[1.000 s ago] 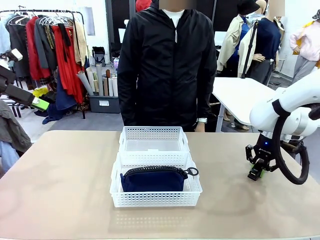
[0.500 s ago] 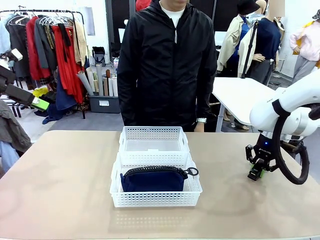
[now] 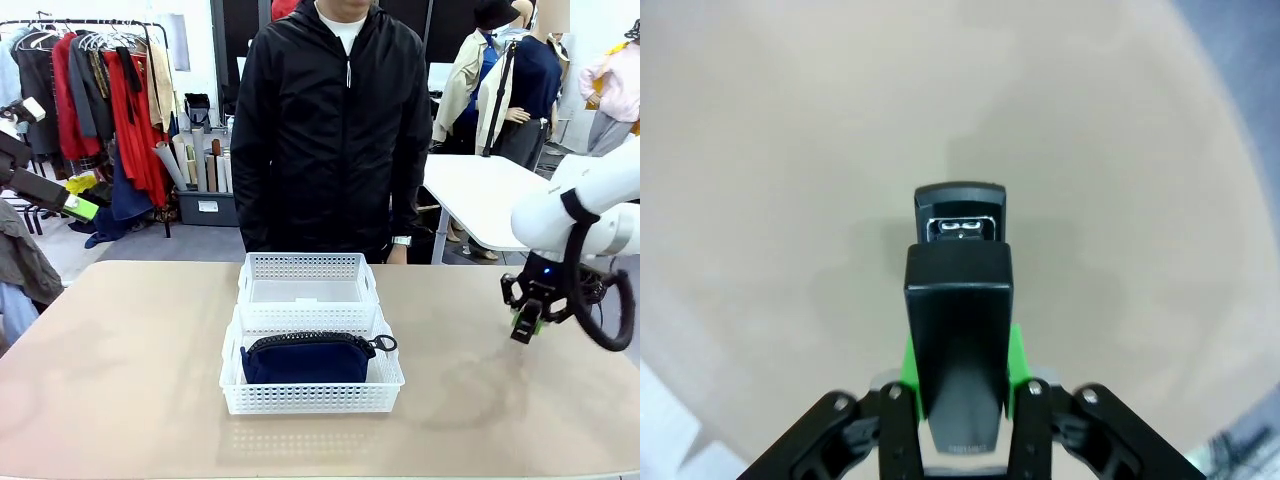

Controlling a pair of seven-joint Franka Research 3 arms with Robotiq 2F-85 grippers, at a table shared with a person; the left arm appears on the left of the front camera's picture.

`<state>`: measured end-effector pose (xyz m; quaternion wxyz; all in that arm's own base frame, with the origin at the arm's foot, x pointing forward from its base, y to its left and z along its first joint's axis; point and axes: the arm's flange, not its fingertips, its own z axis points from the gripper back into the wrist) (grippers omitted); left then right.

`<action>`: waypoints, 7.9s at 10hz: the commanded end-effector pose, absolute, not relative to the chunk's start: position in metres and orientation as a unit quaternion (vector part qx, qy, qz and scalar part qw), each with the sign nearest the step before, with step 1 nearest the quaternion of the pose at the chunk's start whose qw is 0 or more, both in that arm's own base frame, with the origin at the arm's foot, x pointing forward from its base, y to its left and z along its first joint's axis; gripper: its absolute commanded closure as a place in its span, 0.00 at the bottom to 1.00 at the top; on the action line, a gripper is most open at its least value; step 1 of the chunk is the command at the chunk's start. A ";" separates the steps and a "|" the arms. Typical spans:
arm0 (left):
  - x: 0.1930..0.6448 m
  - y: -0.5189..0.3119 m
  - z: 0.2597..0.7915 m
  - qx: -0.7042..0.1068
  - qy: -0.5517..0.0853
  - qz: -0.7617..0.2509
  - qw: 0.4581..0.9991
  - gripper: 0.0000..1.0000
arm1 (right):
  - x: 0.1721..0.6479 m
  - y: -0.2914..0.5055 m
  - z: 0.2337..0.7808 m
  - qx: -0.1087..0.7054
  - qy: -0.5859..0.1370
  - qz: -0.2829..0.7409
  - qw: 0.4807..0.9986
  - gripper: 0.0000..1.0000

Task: Distribute items into two baskets.
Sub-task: Pick up the Stapler that the person points to, then place the picked Stapler into the Organizing basket as instructed by the person.

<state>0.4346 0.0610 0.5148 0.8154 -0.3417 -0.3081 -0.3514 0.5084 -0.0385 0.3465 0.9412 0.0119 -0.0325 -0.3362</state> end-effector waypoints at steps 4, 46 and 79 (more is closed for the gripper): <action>0.433 0.061 0.515 -0.345 -0.311 -0.352 0.812 0.00 | 0.461 -0.062 0.436 0.018 -0.137 -0.071 0.988 1.00; 0.433 0.061 0.515 -0.345 -0.311 -0.352 0.812 0.00 | 0.478 0.106 0.551 0.006 -0.082 0.376 0.923 1.00; 0.433 0.061 0.515 -0.345 -0.311 -0.352 0.812 0.00 | 0.624 0.371 0.366 0.001 -0.011 0.597 0.802 1.00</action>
